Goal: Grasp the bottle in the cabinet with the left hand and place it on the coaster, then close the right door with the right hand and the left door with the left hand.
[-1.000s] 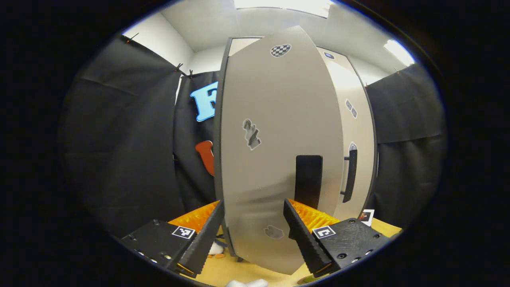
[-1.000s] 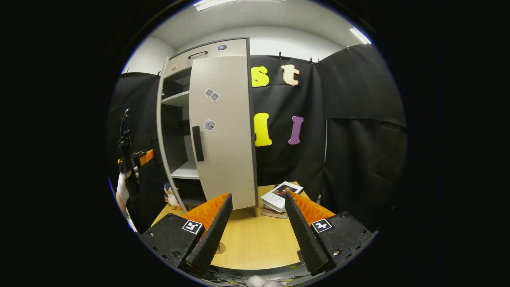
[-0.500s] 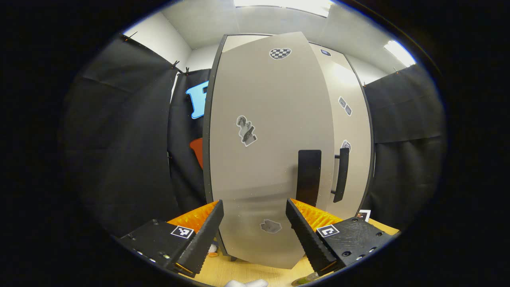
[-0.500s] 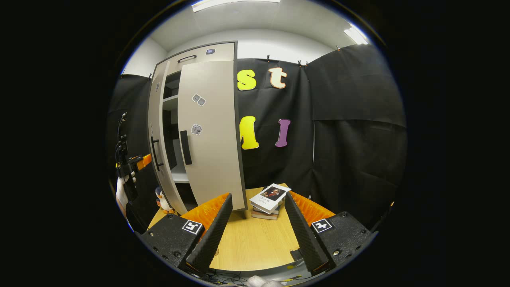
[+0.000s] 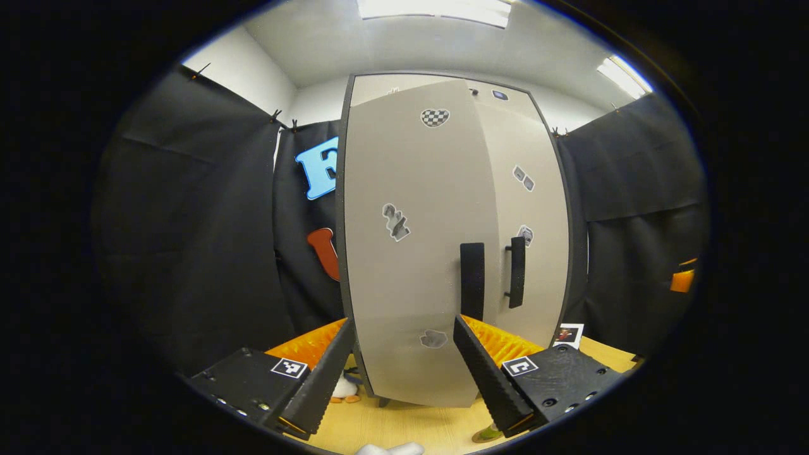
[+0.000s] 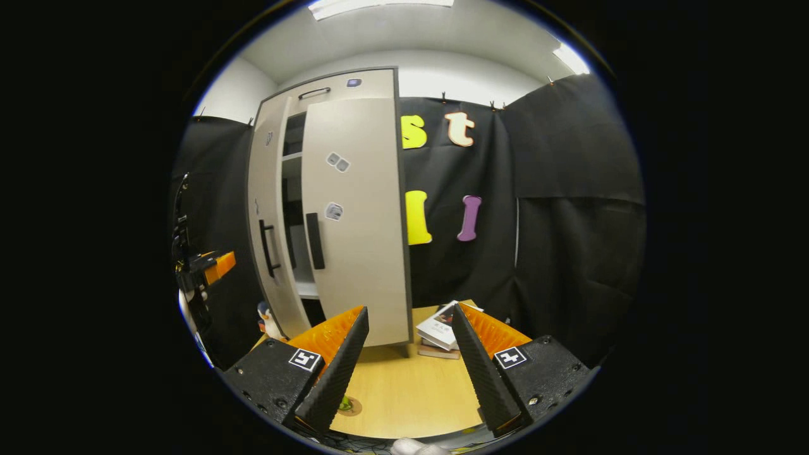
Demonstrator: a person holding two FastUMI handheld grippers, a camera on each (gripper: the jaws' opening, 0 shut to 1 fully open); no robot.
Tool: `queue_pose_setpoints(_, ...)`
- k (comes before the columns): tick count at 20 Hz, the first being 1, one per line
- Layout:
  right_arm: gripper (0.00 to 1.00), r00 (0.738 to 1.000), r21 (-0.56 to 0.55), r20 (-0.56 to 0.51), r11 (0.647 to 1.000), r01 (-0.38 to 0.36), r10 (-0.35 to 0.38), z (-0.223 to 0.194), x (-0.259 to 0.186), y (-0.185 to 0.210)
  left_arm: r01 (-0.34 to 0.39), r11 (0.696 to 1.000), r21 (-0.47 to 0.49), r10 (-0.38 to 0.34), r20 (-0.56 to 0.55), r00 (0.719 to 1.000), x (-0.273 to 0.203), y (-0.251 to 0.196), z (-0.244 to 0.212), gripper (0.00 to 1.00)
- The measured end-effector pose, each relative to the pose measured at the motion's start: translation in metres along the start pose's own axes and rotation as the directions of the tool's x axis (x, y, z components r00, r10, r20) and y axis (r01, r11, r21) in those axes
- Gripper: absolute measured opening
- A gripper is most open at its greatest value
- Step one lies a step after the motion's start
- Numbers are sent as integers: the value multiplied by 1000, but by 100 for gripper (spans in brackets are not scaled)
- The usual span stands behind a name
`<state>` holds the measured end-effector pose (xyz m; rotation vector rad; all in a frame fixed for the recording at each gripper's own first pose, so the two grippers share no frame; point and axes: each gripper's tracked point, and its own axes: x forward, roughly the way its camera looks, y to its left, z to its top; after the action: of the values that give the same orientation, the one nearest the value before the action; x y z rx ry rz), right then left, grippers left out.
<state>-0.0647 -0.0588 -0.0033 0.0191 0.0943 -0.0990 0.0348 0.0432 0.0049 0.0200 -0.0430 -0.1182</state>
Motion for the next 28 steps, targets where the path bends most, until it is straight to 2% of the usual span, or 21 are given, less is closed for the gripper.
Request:
queue_pose_setpoints(2,82,999,-15,16,1000,-27,27,6,5,13,-22,1000,16,22,-11,1000,-19,7,-1,96)
queue_pose_setpoints(5,82,998,-37,44,998,-45,46,12,14,27,-55,998,-19,54,-21,998,-52,11,-7,96)
queue_pose_setpoints(11,82,996,-53,16,994,-90,91,-2,32,55,-114,991,-71,110,-68,992,-91,10,-38,96)
queue_pose_setpoints(15,82,994,-43,-7,993,-106,106,-9,34,65,-114,991,-64,108,-93,990,-89,7,-48,96)
queue_pose_setpoints(28,82,998,-68,19,996,-56,57,-5,33,53,-55,994,-97,48,-82,996,-59,-17,-39,96)
